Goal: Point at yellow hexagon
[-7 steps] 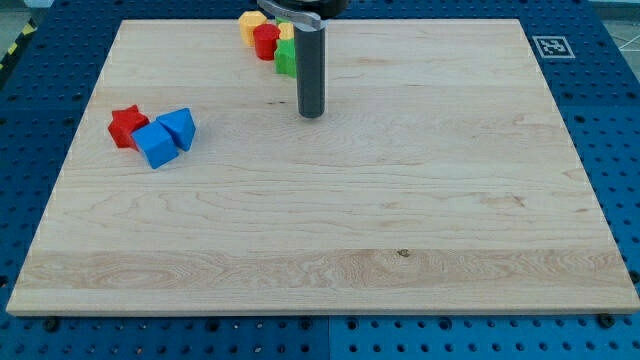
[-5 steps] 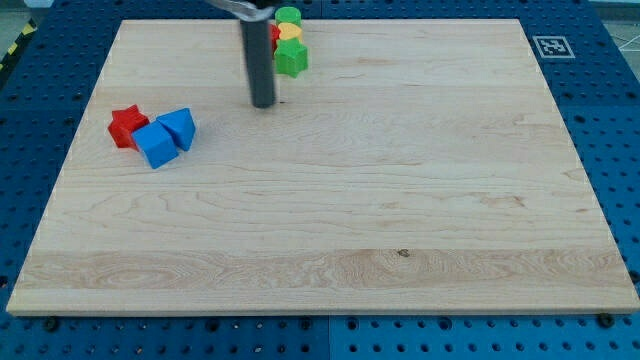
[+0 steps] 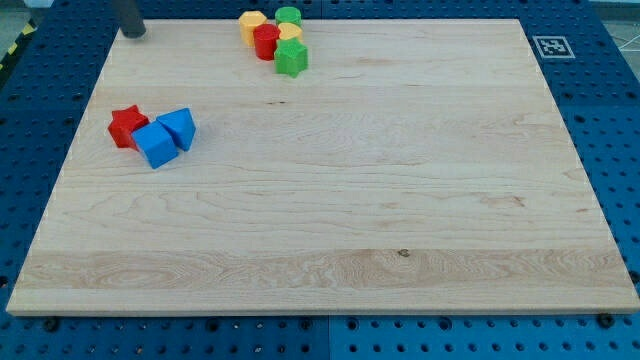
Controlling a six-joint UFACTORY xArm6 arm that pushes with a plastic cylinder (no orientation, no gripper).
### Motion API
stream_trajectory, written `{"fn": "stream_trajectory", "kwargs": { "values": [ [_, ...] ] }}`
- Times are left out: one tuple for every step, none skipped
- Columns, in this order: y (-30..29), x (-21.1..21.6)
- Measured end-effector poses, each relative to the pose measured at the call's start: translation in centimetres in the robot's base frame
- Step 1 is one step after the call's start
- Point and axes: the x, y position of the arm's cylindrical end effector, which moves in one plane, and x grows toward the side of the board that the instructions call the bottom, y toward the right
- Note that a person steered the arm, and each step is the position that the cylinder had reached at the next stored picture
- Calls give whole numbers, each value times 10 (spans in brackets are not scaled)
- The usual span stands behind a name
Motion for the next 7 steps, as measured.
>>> {"fn": "stream_trajectory", "kwargs": {
  "values": [
    [1, -2],
    [1, -7],
    [2, -16],
    [8, -16],
    [52, -15],
    [96, -15],
    [102, -16]
  ]
}}
